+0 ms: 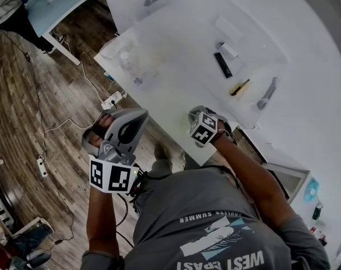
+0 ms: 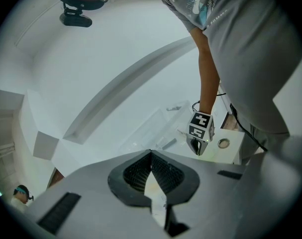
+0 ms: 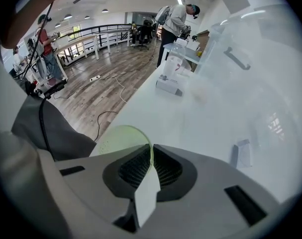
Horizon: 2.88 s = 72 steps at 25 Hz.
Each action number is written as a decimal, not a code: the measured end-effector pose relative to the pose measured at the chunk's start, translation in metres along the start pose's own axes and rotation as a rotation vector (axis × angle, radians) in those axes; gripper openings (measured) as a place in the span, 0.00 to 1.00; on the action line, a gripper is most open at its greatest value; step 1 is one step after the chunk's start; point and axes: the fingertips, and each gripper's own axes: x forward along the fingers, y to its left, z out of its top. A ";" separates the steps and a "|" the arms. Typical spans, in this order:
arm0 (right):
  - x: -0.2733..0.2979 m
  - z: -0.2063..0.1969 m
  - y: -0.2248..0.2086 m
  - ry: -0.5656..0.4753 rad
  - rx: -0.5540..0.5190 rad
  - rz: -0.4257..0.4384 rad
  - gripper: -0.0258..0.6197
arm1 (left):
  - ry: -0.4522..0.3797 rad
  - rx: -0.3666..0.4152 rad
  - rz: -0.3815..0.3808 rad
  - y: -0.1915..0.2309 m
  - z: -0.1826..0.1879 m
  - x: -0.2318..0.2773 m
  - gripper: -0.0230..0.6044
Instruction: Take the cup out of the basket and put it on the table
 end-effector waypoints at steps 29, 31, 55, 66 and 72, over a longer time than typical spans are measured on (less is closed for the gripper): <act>-0.125 0.084 -0.025 -0.396 0.075 -0.259 0.11 | -0.067 0.043 -0.033 -0.006 0.012 -0.004 0.05; -0.157 0.090 -0.011 -0.470 0.062 -0.302 0.11 | -0.080 0.062 -0.034 -0.018 0.026 -0.016 0.05; -0.402 -0.010 0.115 -0.912 -0.089 -0.416 0.06 | -0.127 0.147 -0.053 -0.128 0.193 -0.048 0.05; -0.432 -0.051 0.153 -0.913 -0.113 -0.437 0.05 | -0.088 0.165 -0.004 -0.163 0.220 -0.087 0.05; -0.438 -0.053 0.161 -0.936 -0.114 -0.427 0.06 | -0.057 0.163 0.022 -0.166 0.220 -0.106 0.05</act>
